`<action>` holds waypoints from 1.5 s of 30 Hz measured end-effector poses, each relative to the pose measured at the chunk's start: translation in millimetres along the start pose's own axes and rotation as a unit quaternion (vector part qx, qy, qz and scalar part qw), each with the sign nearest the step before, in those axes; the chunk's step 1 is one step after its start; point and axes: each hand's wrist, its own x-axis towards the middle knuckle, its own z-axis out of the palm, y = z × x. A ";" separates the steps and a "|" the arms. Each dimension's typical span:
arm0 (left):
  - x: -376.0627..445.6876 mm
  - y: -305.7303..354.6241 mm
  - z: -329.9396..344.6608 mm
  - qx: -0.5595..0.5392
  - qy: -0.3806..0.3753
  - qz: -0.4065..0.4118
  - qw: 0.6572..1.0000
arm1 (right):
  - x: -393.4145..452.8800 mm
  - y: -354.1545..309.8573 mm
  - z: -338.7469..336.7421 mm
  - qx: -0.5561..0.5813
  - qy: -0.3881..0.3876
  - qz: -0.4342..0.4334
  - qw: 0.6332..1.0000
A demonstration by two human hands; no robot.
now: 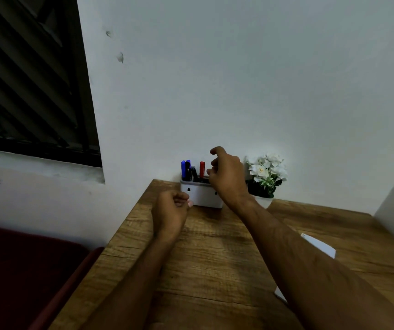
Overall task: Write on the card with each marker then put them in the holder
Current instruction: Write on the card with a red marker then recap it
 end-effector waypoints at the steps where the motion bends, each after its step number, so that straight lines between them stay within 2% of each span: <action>1: 0.0 -2.2 0.1 0.018 -0.002 -0.002 1.000 | -3.0 1.0 0.7 0.009 0.009 -0.007 1.000; 4: -3.0 -5.7 -1.5 0.103 -0.004 0.007 0.995 | -17.9 2.6 2.4 0.038 0.055 -0.032 0.997; 7: -9.6 -4.6 -5.1 0.227 0.002 0.018 0.974 | -41.6 3.0 4.2 0.063 0.085 -0.060 0.993; 12: -21.1 -1.4 -9.4 0.333 -0.029 0.026 0.942 | -84.9 10.9 10.9 0.087 0.063 -0.067 0.992; 18: -34.1 -0.4 -11.8 0.376 -0.047 0.046 0.924 | -120.6 19.9 3.3 0.086 0.010 -0.052 0.995; 24: -42.4 10.3 -7.6 0.393 -0.060 0.090 0.913 | -132.4 29.8 -14.6 0.086 -0.005 -0.026 0.996; 33: -51.9 15.3 0.5 0.439 -0.087 0.085 0.890 | -144.1 37.3 -27.4 0.104 -0.010 0.004 0.995; 36: -52.8 16.9 3.7 0.423 -0.083 0.070 0.900 | -146.8 39.1 -30.4 0.104 -0.017 0.012 0.994; 39: -51.8 19.8 8.9 0.370 -0.061 0.070 0.924 | -148.4 40.5 -32.7 0.117 -0.011 0.027 0.993; 42: -50.8 29.7 16.6 0.267 -0.041 0.071 0.960 | -148.6 43.1 -34.6 0.155 -0.016 0.067 0.986; 45: -54.3 46.6 22.0 0.099 -0.068 0.018 0.993 | -148.5 40.6 -41.0 0.207 -0.049 0.126 0.969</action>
